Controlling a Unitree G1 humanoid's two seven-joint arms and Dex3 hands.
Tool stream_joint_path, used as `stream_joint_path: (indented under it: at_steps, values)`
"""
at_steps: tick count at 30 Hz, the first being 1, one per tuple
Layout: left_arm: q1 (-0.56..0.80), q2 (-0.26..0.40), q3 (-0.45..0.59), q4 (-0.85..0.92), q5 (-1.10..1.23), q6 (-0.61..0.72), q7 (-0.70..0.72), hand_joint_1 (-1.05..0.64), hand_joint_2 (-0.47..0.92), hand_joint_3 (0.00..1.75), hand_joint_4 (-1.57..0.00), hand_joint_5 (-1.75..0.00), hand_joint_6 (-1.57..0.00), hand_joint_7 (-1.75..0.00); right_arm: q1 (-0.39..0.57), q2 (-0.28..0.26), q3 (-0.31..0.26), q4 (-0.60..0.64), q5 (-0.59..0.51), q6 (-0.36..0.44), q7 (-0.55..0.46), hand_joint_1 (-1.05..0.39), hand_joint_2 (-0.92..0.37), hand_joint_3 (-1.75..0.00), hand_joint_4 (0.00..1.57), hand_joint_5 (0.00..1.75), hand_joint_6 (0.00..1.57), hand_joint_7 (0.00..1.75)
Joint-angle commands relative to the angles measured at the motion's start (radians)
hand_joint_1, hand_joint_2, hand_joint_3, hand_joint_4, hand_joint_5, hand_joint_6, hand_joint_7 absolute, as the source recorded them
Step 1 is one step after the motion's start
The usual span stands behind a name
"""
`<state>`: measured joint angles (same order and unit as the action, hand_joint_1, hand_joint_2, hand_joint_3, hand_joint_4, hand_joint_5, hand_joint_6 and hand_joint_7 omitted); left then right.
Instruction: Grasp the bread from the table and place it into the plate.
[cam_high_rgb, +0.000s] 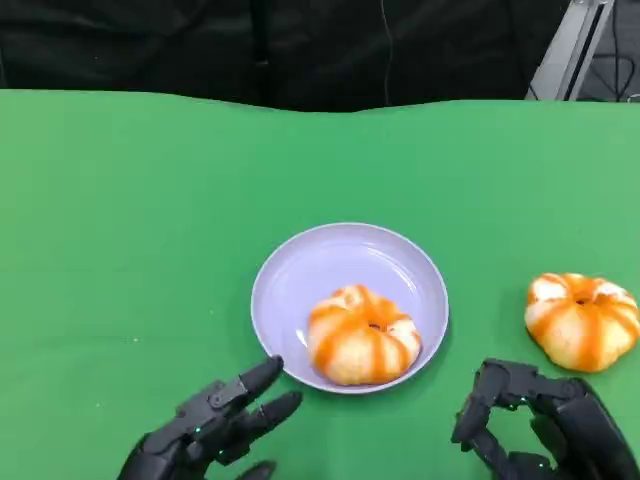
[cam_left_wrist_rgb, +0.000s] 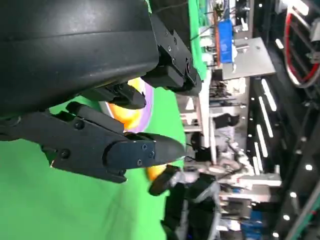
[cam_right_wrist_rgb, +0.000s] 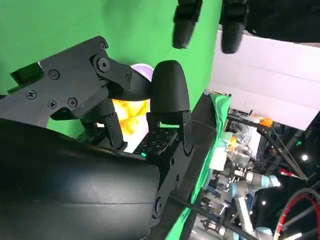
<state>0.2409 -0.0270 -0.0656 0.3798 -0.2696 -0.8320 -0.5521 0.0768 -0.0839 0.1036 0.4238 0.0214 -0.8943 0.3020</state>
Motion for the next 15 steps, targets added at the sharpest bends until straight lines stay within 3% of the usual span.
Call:
stream_joint_path:
  at_steps: [1, 7, 12, 13, 14, 15]
  values:
    - [-0.004, -0.003, 0.032, 0.029, 0.102, -0.057, 0.092, 0.00, 0.92, 0.33, -0.70, -0.04, -0.67, -0.06, 0.014, -0.013, -0.008, -0.015, 0.019, 0.016, 0.002, -0.18, -0.61, -0.92, 0.79, 1.60, 0.81, 1.32]
    - [-0.037, -0.010, 0.069, 0.091, 0.226, -0.149, 0.223, -0.03, 0.92, 0.34, -0.89, -0.07, -0.93, -0.09, 0.015, -0.016, -0.009, -0.016, 0.017, 0.016, 0.004, -0.21, -0.60, -0.93, 0.79, 1.60, 0.80, 1.32]
    - [-0.071, 0.002, 0.071, 0.123, 0.255, -0.178, 0.276, -0.01, 0.92, 0.42, -1.17, -0.13, -1.20, -0.10, 0.018, -0.017, -0.009, -0.019, 0.019, 0.017, 0.006, -0.21, -0.60, -0.93, 0.80, 1.60, 0.80, 1.32]
    - [-0.081, 0.006, 0.067, 0.130, 0.241, -0.176, 0.270, 0.00, 0.86, 0.55, -1.22, -0.24, -1.27, -0.15, 0.019, -0.018, -0.009, -0.020, 0.022, 0.019, 0.008, -0.21, -0.60, -0.93, 0.80, 1.60, 0.80, 1.32]
    - [-0.088, 0.009, 0.064, 0.136, 0.230, -0.174, 0.265, 0.01, 0.73, 0.80, -1.16, -0.56, -1.31, -0.28, 0.020, -0.018, -0.009, -0.021, 0.024, 0.020, 0.009, -0.21, -0.60, -0.93, 0.80, 1.59, 0.80, 1.32]
    - [-0.094, 0.012, 0.061, 0.138, 0.219, -0.167, 0.260, 0.01, 0.67, 0.91, -1.10, -0.77, -1.28, -0.41, 0.020, -0.017, -0.009, -0.022, 0.022, 0.021, 0.008, -0.21, -0.59, -0.93, 0.80, 1.59, 0.81, 1.32]
